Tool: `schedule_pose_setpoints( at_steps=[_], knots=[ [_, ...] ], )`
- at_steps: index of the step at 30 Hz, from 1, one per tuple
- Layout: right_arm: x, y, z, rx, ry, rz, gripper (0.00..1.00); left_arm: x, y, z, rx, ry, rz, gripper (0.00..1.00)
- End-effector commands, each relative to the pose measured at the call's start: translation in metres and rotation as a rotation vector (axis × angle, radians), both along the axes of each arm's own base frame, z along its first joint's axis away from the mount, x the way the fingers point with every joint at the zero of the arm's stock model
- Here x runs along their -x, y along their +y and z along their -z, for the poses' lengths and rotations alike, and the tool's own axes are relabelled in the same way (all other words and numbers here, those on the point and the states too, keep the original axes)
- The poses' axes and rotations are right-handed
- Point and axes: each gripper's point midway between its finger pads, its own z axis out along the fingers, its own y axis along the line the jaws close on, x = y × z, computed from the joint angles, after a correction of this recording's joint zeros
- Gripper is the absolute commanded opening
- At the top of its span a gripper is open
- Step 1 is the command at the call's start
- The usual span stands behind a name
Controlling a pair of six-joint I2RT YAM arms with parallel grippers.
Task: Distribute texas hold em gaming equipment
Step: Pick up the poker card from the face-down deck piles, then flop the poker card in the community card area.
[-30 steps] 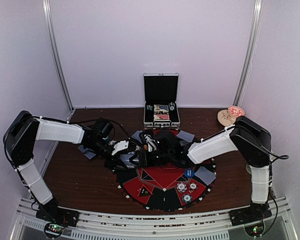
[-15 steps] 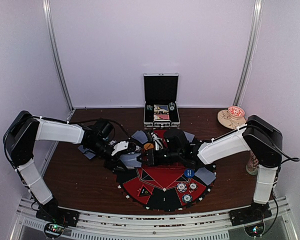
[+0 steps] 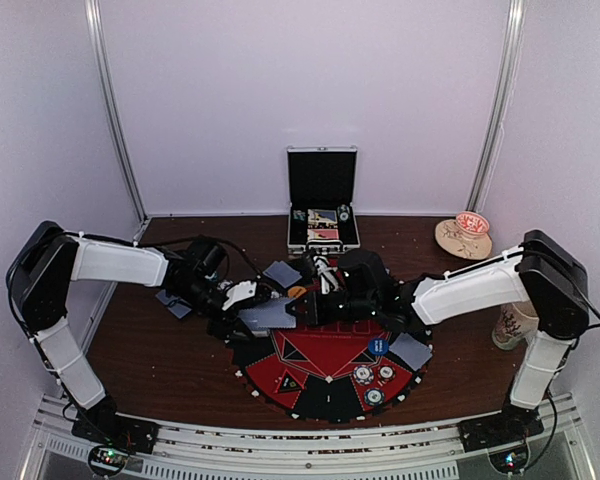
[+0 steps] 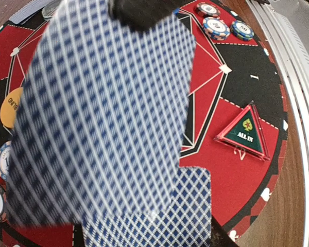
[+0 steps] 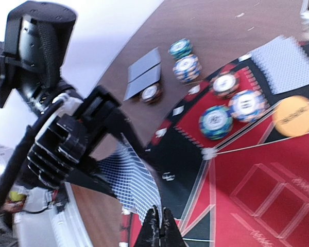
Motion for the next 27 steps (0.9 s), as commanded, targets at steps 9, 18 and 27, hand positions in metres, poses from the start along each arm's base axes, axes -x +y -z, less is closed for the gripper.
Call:
schedule_pose_setpoints(
  at_steps=[9, 18, 27],
  knots=[
    [-0.05, -0.073, -0.021, 0.485, -0.322, 0.293, 0.0, -0.06, 0.031, -0.022, 0.008, -0.063, -0.19, 0.45],
    [-0.058, -0.074, 0.002, 0.856, -0.496, 0.355, 0.0, -0.088, 0.05, -0.028, 0.021, -0.063, -0.291, 0.45],
    [-0.057, -0.05, 0.029, 1.072, -0.586, 0.301, 0.0, -0.089, 0.05, -0.031, 0.033, -0.064, -0.295, 0.45]
  ],
)
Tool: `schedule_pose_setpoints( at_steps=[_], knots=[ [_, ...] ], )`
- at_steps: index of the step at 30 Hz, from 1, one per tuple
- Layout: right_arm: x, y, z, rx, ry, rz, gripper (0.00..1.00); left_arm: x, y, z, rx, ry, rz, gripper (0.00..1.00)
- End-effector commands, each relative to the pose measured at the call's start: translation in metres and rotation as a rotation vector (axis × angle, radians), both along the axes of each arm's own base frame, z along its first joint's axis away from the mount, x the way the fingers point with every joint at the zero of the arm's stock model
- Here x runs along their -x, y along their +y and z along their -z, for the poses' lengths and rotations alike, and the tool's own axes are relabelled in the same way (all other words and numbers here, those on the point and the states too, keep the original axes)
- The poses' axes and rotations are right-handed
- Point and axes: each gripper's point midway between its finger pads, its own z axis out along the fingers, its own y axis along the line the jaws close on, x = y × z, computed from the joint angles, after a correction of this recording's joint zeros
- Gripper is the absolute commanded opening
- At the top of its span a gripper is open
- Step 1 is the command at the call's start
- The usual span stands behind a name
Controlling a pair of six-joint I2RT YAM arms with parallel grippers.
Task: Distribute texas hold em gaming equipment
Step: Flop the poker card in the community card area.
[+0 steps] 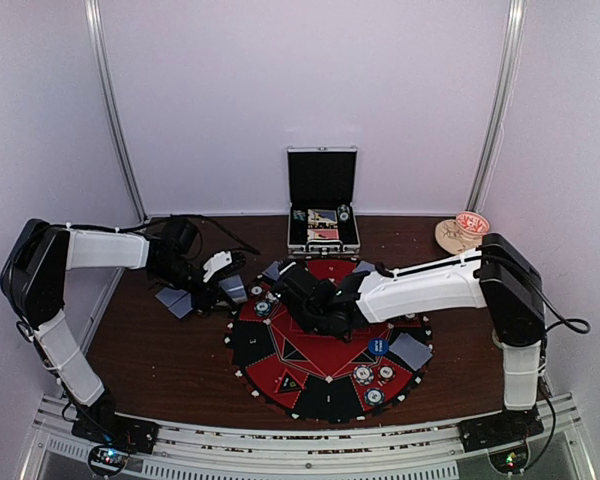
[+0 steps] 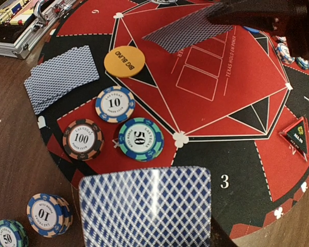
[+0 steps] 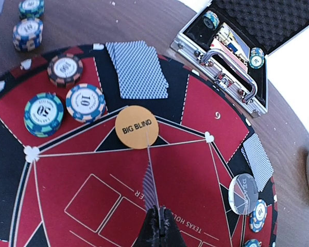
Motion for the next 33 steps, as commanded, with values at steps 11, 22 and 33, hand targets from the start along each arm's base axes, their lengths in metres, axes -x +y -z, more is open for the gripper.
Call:
schedule_pose_setpoints(
  at_steps=[11, 22, 33],
  knots=[
    [0.028, 0.04, 0.038, 0.173, 0.018, -0.173, 0.0, -0.011, -0.005, -0.018, 0.046, -0.044, -0.004, 0.45],
    [0.048, 0.068, 0.057, 0.146, 0.066, -0.295, 0.0, -0.011, -0.005, -0.019, 0.048, -0.045, -0.002, 0.45],
    [0.053, 0.082, 0.066, 0.147, 0.081, -0.343, 0.0, -0.01, -0.005, -0.02, 0.052, -0.047, -0.001, 0.45]
  ],
)
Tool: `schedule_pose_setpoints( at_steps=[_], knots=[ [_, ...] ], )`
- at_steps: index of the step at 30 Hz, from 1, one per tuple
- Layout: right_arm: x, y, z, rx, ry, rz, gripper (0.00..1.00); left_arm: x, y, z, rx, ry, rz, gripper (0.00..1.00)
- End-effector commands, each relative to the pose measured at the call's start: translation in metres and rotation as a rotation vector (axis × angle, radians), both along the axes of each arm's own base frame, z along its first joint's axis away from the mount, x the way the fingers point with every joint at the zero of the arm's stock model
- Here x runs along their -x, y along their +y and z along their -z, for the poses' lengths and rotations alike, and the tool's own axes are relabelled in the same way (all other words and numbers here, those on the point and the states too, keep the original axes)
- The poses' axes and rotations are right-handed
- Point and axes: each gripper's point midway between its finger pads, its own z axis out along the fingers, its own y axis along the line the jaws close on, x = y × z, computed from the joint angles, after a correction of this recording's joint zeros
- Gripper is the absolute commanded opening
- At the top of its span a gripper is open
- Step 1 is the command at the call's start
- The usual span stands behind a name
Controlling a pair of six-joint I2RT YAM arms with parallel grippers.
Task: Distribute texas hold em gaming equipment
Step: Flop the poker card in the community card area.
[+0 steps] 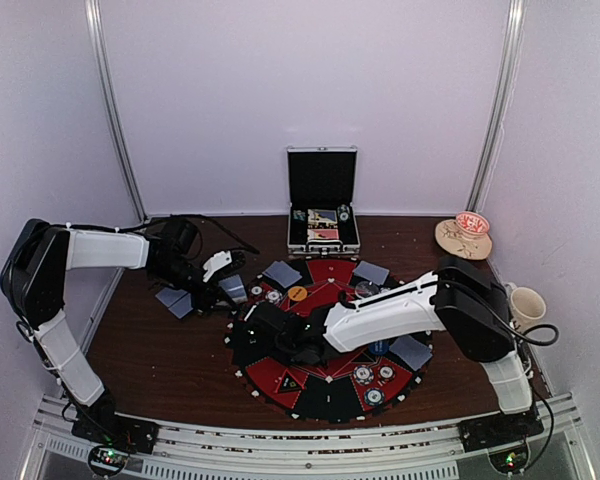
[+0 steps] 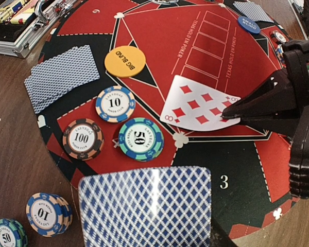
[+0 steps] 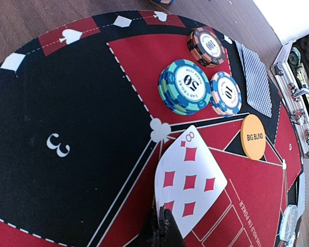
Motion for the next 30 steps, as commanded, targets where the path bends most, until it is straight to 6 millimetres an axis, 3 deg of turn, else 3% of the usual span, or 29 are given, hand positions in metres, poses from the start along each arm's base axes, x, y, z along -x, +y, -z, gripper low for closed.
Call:
schedule_pose_setpoints(
  at_steps=[1, 8, 14, 20, 30],
  knots=[
    [0.005, 0.014, 0.004, -0.014, 0.015, -0.034, 0.0, -0.01, -0.005, -0.02, 0.048, -0.053, 0.003, 0.45],
    [0.013, 0.018, 0.006, 0.007, 0.024, -0.054, 0.01, -0.01, -0.005, -0.02, 0.048, -0.054, 0.003, 0.45],
    [0.02, 0.019, 0.005, 0.026, 0.029, -0.061, 0.09, -0.01, -0.005, -0.021, 0.049, -0.054, 0.002, 0.45],
    [0.026, 0.021, 0.005, 0.042, 0.031, -0.067, 0.23, -0.01, -0.005, -0.02, 0.049, -0.052, 0.0, 0.45],
    [0.032, 0.025, -0.007, 0.03, 0.026, -0.078, 0.35, -0.01, -0.005, -0.019, 0.048, -0.049, 0.001, 0.45]
  ],
)
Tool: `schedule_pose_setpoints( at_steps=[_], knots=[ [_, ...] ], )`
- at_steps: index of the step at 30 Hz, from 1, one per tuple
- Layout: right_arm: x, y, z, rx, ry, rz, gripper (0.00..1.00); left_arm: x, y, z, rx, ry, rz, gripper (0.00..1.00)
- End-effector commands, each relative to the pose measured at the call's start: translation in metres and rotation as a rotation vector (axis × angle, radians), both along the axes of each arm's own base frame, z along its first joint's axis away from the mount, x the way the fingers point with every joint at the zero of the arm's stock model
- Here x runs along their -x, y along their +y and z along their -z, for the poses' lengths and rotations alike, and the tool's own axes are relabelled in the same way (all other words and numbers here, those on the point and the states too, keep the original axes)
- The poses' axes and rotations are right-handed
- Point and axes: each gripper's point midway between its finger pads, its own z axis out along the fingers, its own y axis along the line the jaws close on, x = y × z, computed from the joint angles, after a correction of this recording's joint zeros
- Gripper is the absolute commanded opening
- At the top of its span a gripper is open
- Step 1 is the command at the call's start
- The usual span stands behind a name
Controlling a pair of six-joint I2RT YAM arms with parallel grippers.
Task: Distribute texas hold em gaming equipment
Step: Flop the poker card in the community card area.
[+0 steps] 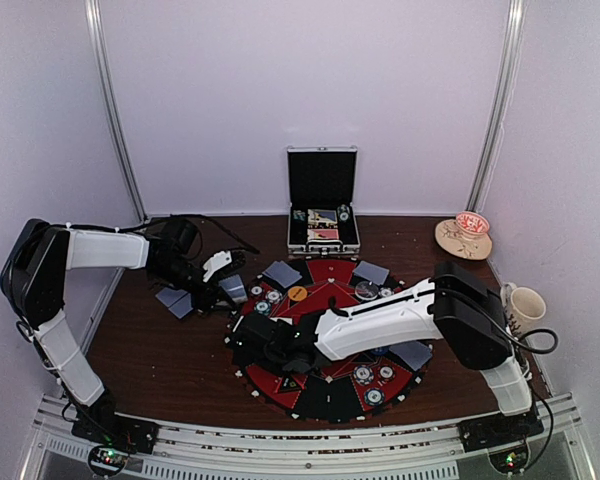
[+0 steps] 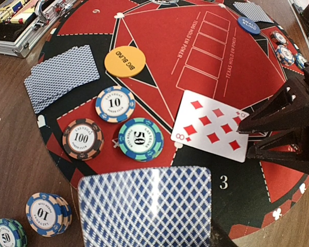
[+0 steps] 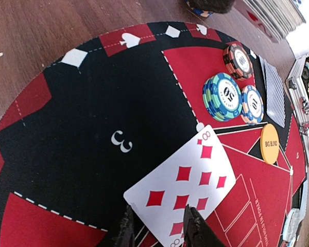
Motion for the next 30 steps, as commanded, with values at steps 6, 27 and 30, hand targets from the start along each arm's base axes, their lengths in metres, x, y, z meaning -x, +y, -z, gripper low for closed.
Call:
schedule_pose_setpoints(
  at_steps=[6, 27, 30],
  knots=[
    [0.009, 0.01, -0.034, -0.086, 0.006, -0.023, 0.39, -0.01, -0.005, -0.02, 0.047, -0.054, 0.003, 0.45],
    [-0.096, -0.054, -0.05, -0.275, -0.016, 0.345, 0.75, -0.009, -0.005, -0.022, 0.052, -0.056, 0.006, 0.45],
    [-0.108, -0.059, -0.042, -0.237, -0.021, 0.358, 0.81, -0.009, -0.005, -0.022, 0.054, -0.056, 0.006, 0.45]
  ],
)
